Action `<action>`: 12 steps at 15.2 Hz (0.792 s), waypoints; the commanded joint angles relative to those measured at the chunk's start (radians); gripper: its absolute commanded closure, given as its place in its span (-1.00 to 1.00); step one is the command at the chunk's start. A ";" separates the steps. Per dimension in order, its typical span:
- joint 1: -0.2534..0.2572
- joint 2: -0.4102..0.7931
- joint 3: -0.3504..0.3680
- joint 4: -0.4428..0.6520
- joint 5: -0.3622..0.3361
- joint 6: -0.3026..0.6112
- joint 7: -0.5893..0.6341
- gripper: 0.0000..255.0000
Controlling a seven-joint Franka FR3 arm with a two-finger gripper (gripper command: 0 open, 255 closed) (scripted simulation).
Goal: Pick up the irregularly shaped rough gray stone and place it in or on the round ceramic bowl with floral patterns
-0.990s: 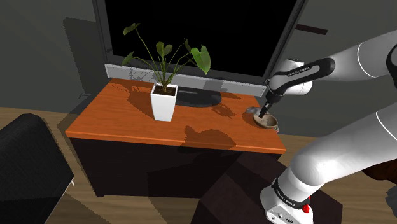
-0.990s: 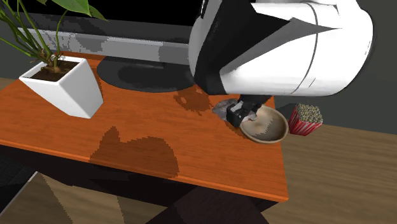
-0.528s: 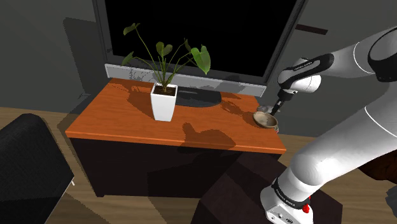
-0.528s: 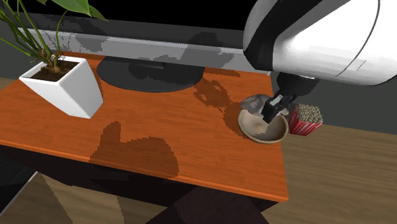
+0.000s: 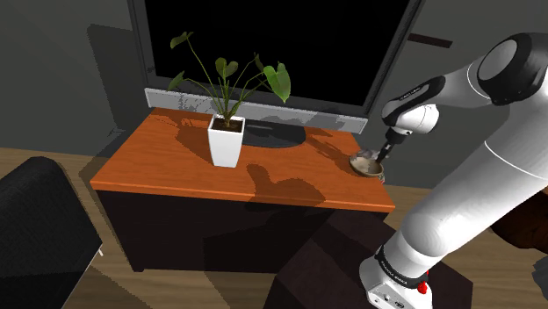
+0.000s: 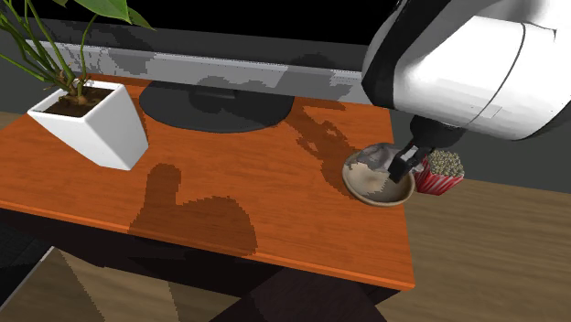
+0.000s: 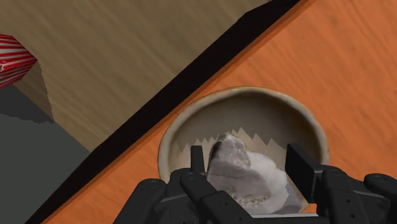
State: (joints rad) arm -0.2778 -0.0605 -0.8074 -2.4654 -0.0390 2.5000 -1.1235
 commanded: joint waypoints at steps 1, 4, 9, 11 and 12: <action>0.006 0.036 -0.005 -0.008 0.043 0.034 -0.031 1.00; 0.010 0.086 -0.003 -0.016 0.110 0.076 -0.080 1.00; 0.003 0.149 0.014 -0.022 0.204 0.122 -0.148 1.00; 0.003 0.149 0.014 -0.022 0.204 0.122 -0.148 1.00; 0.003 0.149 0.014 -0.022 0.204 0.122 -0.148 1.00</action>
State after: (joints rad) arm -0.2752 0.0867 -0.7942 -2.4866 0.1630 2.6214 -1.2702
